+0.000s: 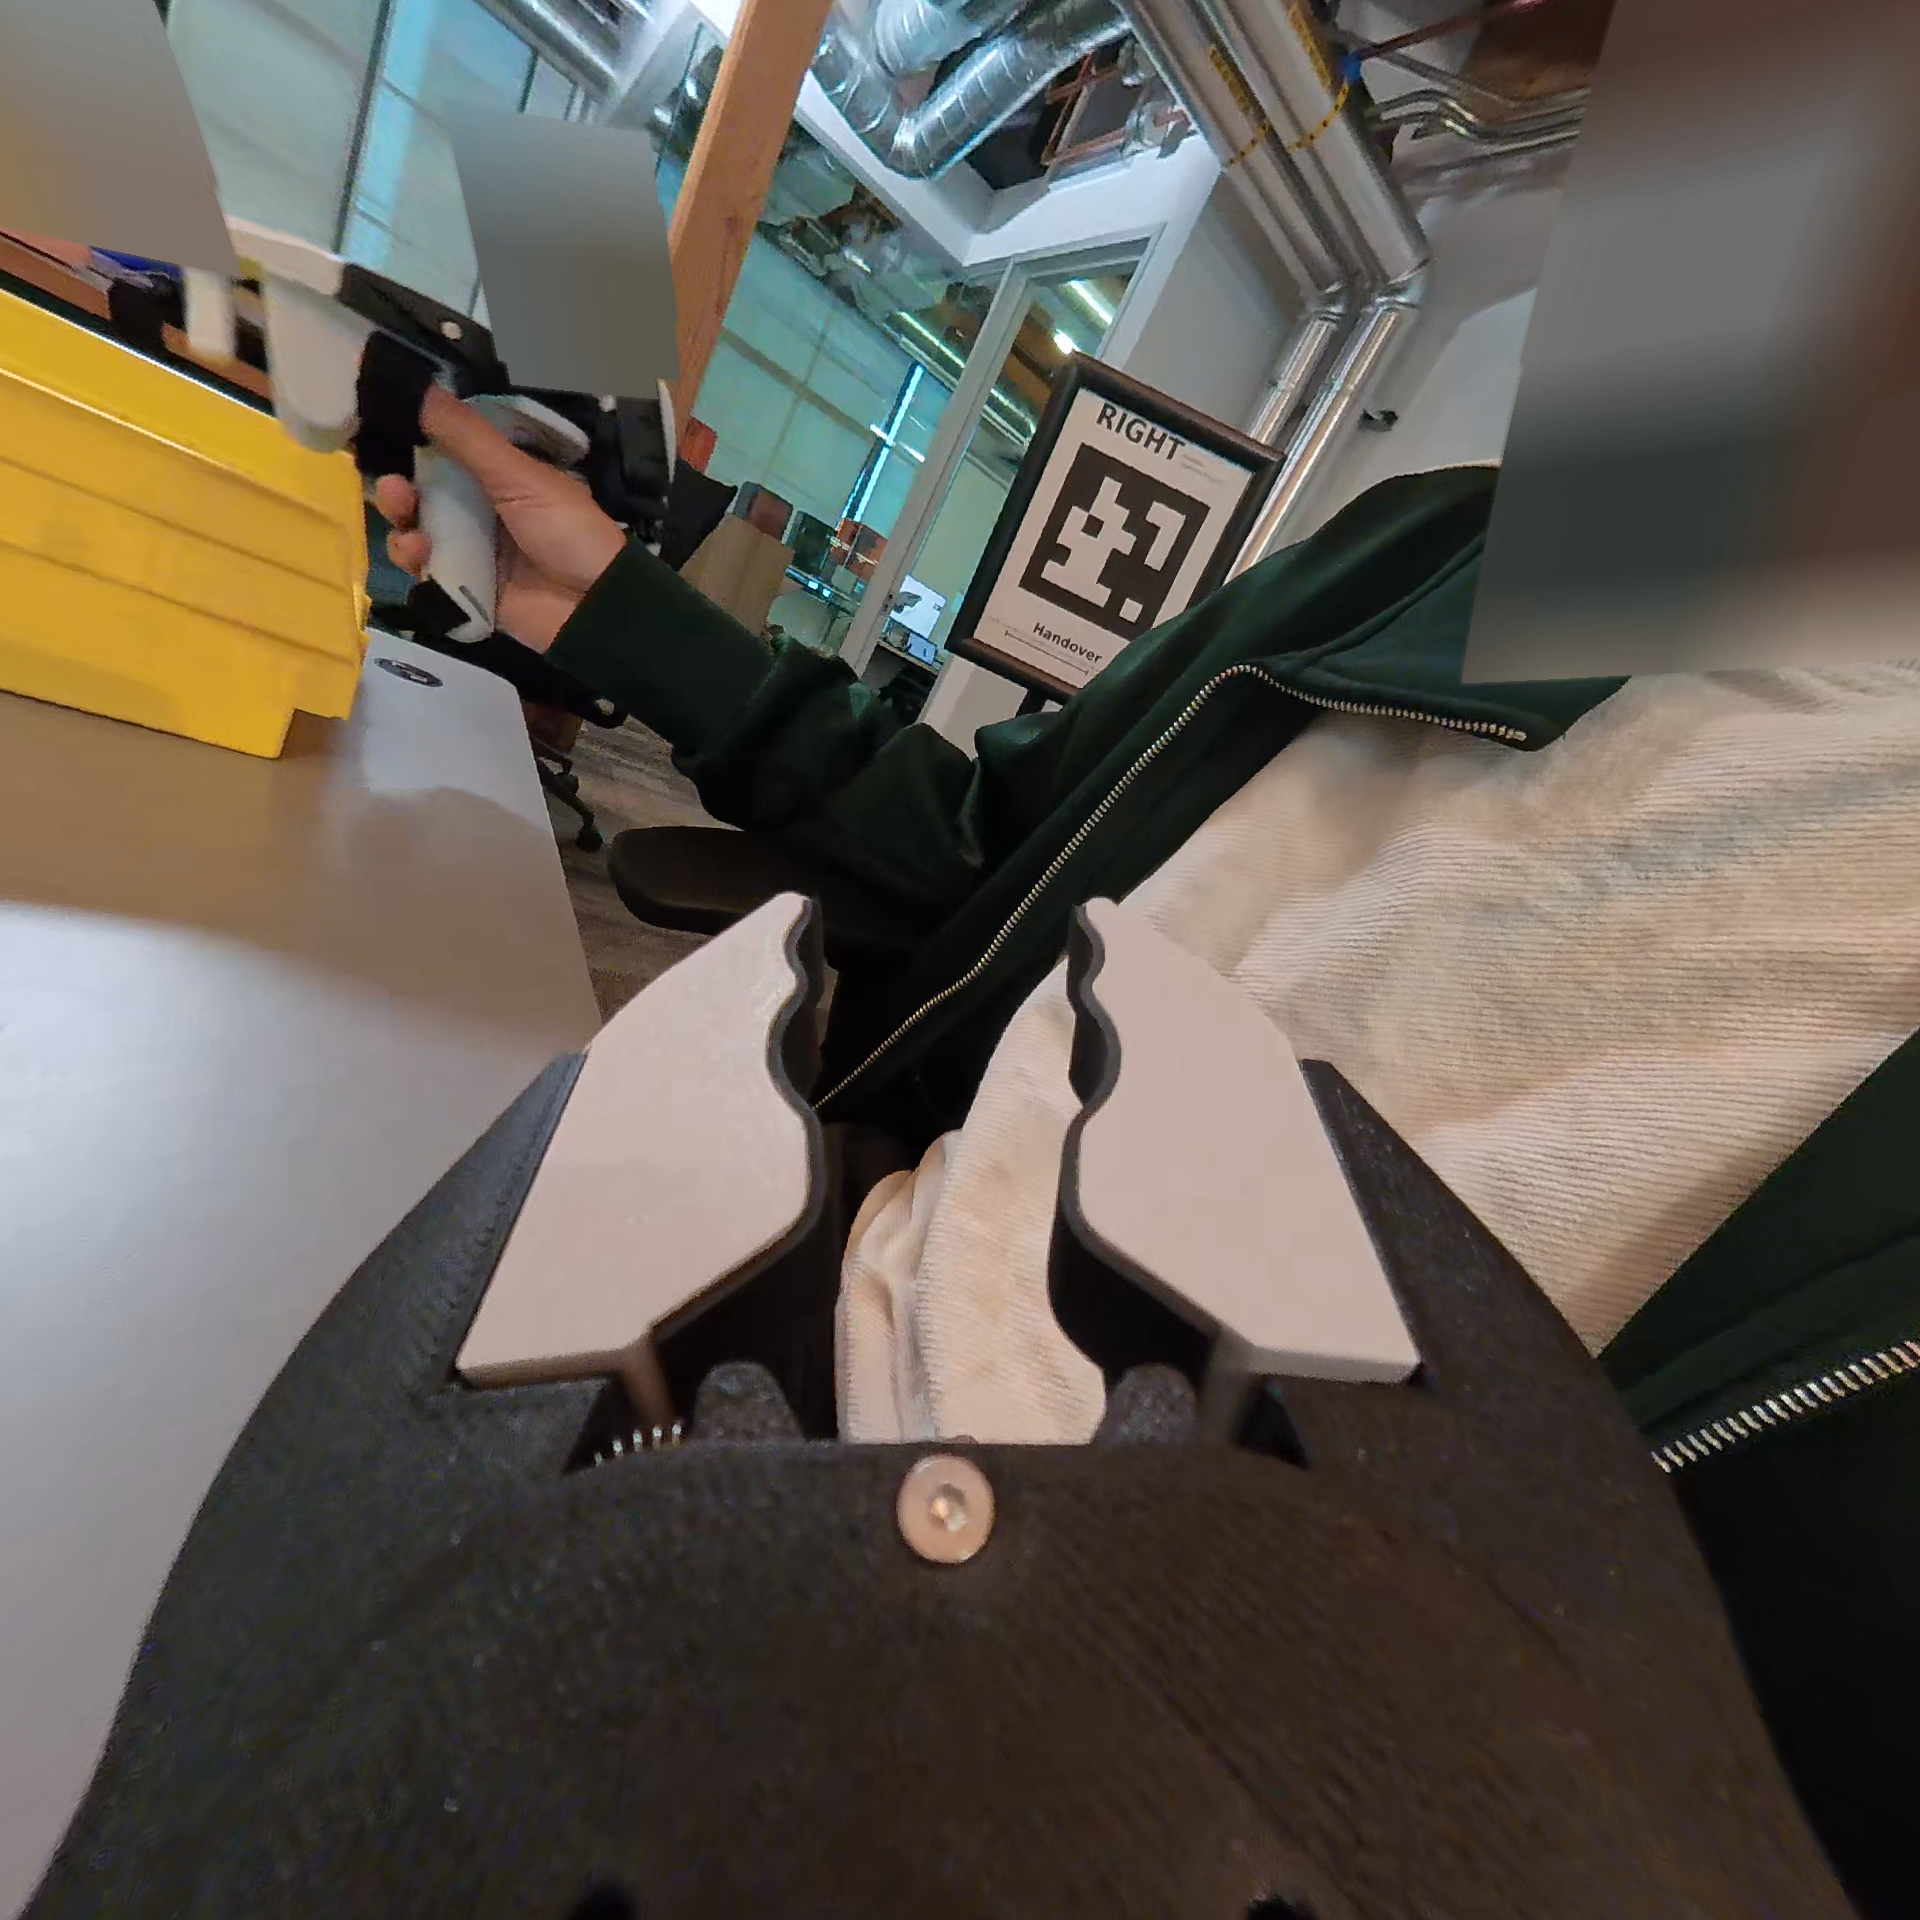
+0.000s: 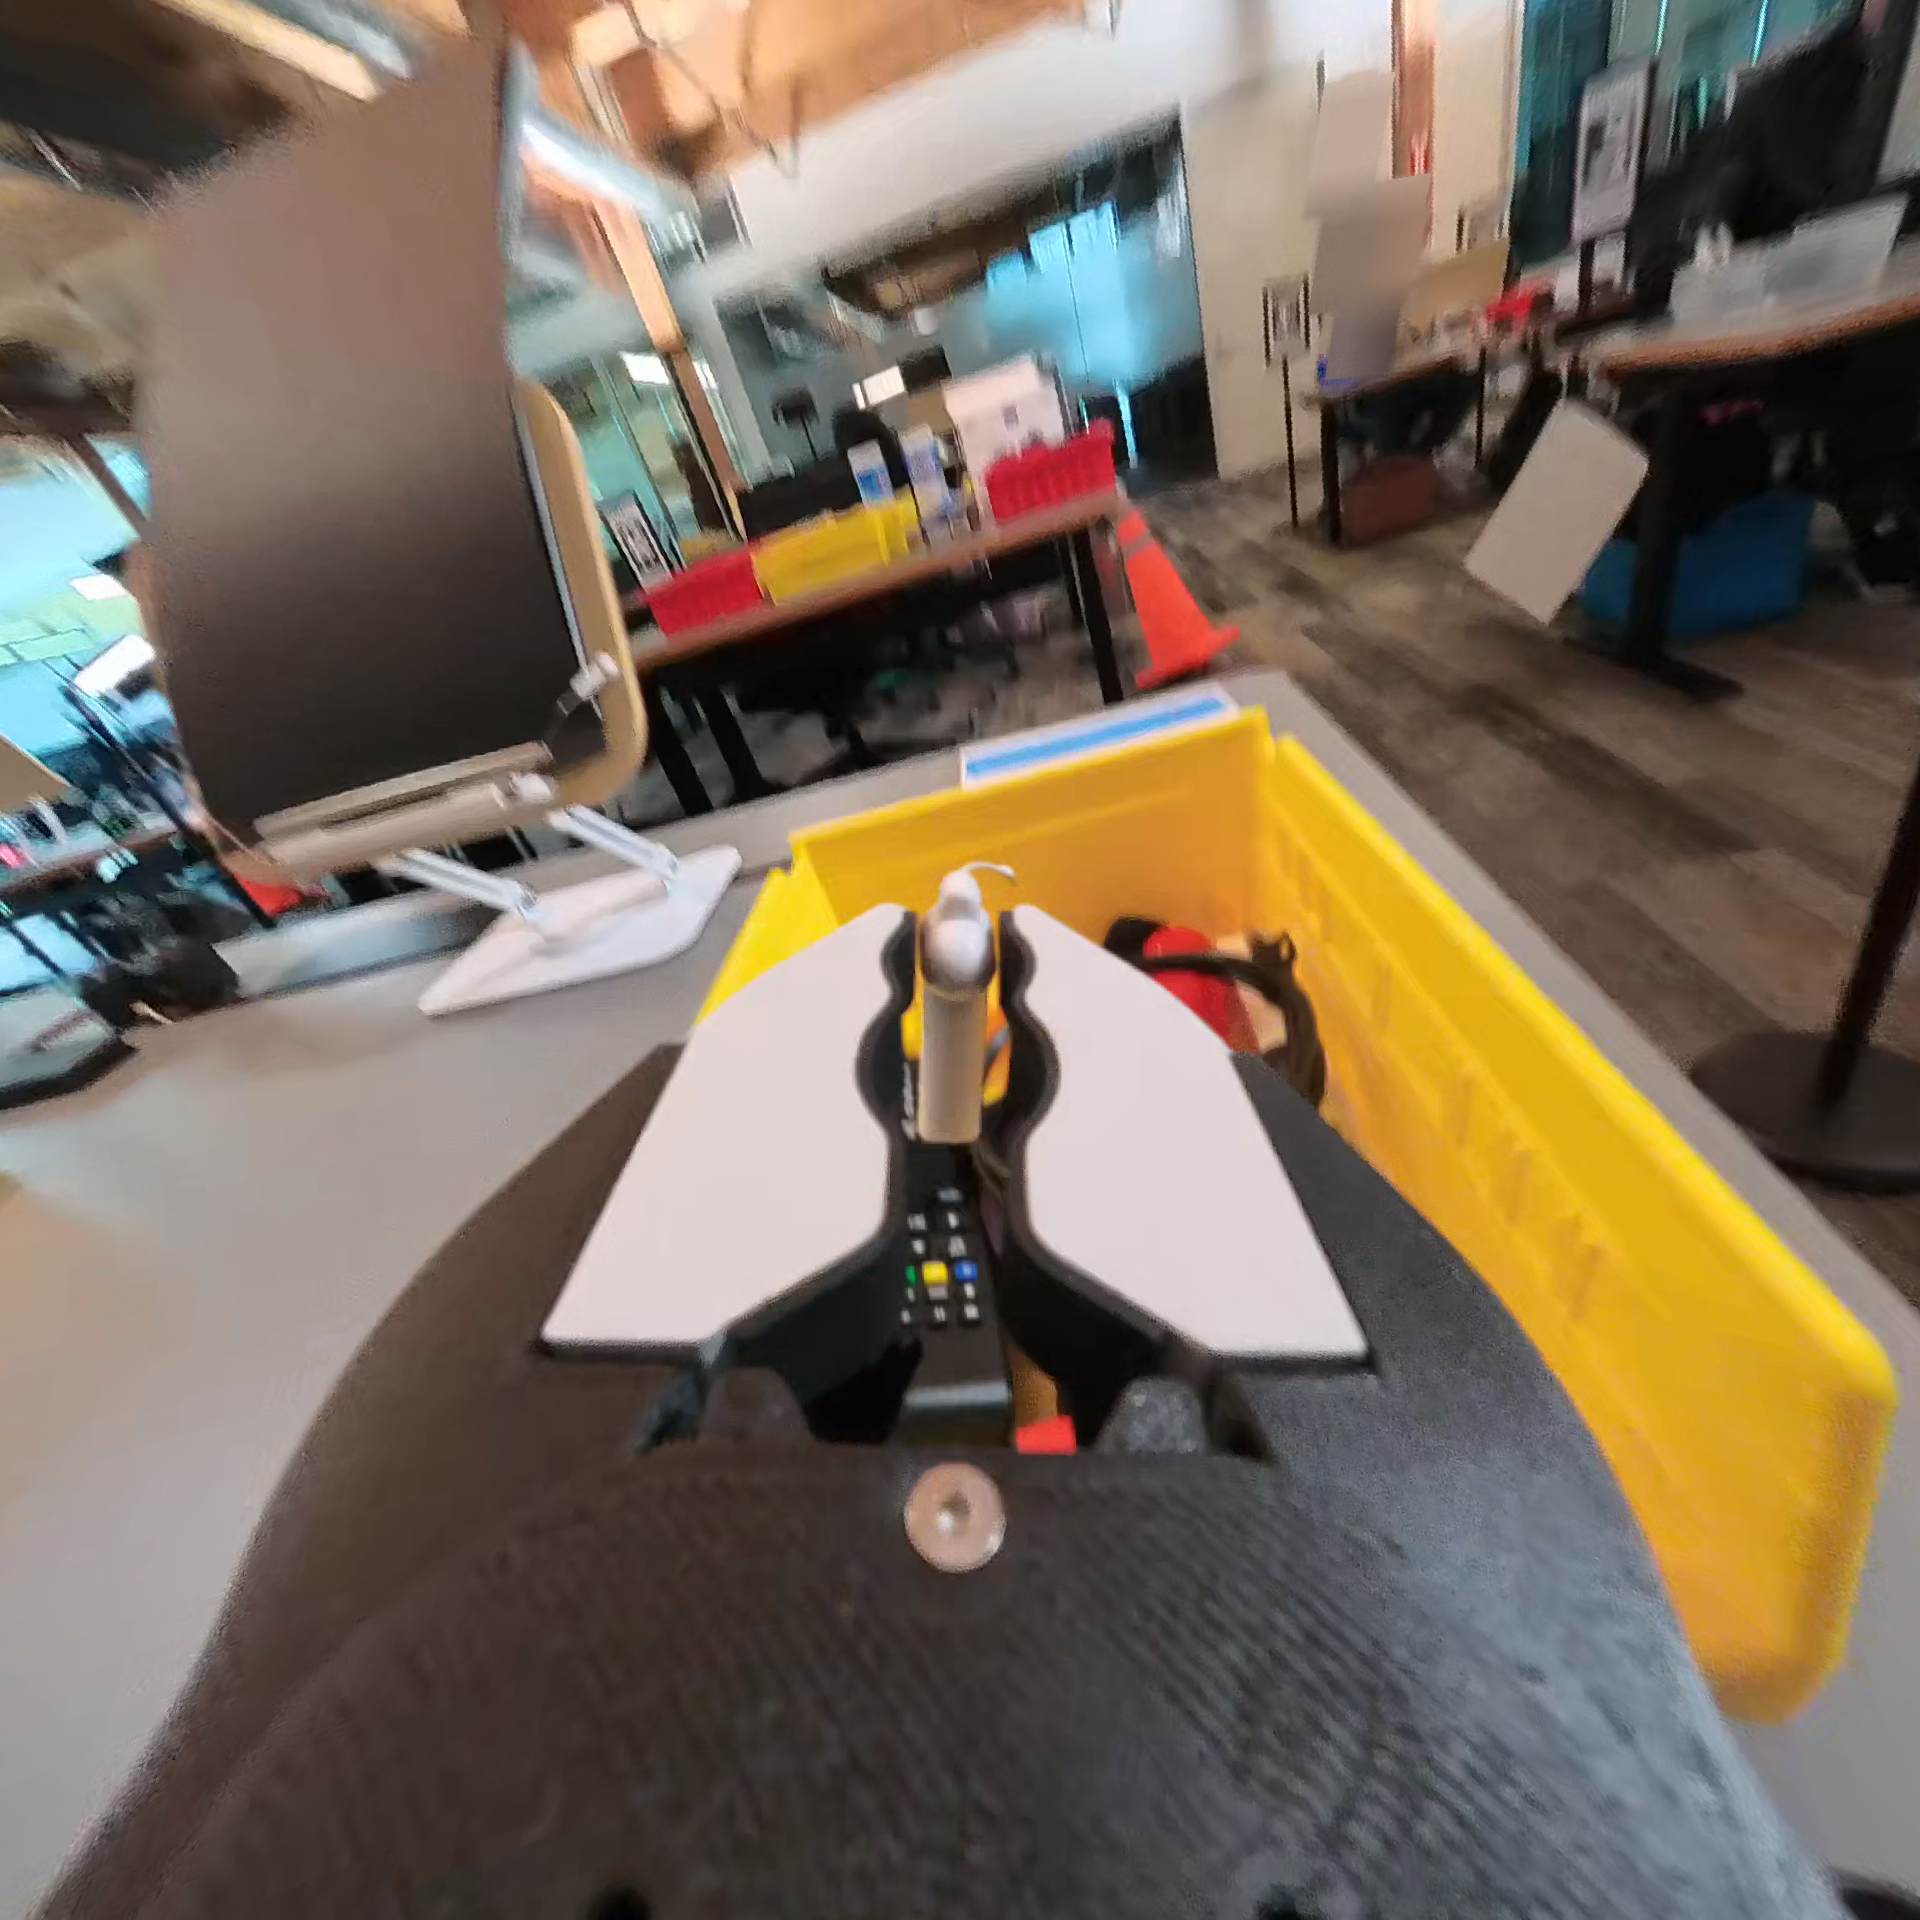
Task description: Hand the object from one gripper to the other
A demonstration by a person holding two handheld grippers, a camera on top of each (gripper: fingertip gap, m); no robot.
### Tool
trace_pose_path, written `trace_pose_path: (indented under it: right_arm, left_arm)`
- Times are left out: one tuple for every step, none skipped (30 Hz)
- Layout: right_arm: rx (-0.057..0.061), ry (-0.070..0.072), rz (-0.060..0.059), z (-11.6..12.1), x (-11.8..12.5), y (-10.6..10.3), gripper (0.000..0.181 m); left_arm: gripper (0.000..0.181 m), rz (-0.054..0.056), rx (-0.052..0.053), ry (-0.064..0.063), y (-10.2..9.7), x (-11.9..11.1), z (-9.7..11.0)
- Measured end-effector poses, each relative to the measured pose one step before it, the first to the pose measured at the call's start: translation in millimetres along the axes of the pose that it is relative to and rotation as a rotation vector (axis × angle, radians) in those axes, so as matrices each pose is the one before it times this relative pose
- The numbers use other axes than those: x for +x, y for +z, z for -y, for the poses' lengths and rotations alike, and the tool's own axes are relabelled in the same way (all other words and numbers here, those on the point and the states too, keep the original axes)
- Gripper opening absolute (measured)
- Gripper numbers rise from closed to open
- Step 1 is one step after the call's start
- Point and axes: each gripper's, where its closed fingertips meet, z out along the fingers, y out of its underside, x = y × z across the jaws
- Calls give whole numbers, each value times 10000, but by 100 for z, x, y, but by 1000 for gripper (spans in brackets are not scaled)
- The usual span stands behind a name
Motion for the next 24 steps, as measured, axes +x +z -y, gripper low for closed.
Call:
trace_pose_path:
  right_arm:
    - [-544,187,-278,-1024,379,522,27]
    - [-295,229,-133,-692,227,365,43]
    - [-94,212,-18,-368,101,170,50]
    - [139,185,-28,61,109,-28,54]
    - [255,85,-87,358,147,-174,57]
    - [181,25,-62,425,60,-210,60]
    - [183,7,76,573,-212,-242,59]
    - [267,7,149,762,-440,-299,57]
    - [313,1,215,848,-710,-320,56]
    - [354,-7,324,922,-1066,-288,56]
    - [393,-18,445,948,-1452,-245,56]
    - [360,-27,541,842,-1795,-127,54]
    - [242,-39,619,595,-2098,6,53]
    - [99,-85,661,239,-2293,172,51]
    - [-31,-125,636,-134,-2366,328,49]
    - [-114,-147,612,-454,-2390,474,48]
    - [-190,-161,651,-767,-2475,614,47]
    - [-260,-158,677,-1039,-2510,723,47]
    - [-327,-175,659,-1318,-2427,851,47]
    - [-407,-174,644,-1569,-2329,929,47]
    - [-443,-148,605,-1703,-2152,979,46]
    - [-471,-116,569,-1809,-1946,994,46]
    - [-508,-99,536,-1879,-1715,993,46]
    - [-501,-104,486,-1861,-1413,962,46]
  left_arm:
    - [45,-3,-14,-13,19,19,-17]
    - [45,1,-3,-5,-6,35,14]
    - [45,7,9,12,-26,40,12]
    - [45,15,10,8,-32,29,40]
    - [45,15,15,2,-36,4,40]
    - [45,6,23,1,-29,5,57]
    - [44,4,21,-4,-26,-4,38]
    - [44,11,5,-20,-27,-28,-5]
    - [44,11,-7,-32,-22,-53,-30]
    - [44,7,2,-24,-12,-52,-32]
    - [44,12,3,-18,-9,-58,-21]
    - [43,18,-12,-17,4,-67,-34]
    - [43,49,-18,3,-1,-87,-38]
    - [43,121,-11,38,-14,-177,-29]
    - [44,200,-22,54,-35,-270,-28]
    - [44,181,-32,61,-59,-232,-13]
    - [44,177,-18,65,-84,-223,20]
    - [44,195,0,75,-107,-227,69]
    - [45,185,16,87,-122,-210,87]
    - [45,177,28,86,-142,-207,111]
    - [44,168,37,64,-164,-214,109]
    - [45,119,47,28,-165,-170,111]
    - [44,76,54,-7,-172,-141,114]
    - [44,70,57,-19,-172,-135,102]
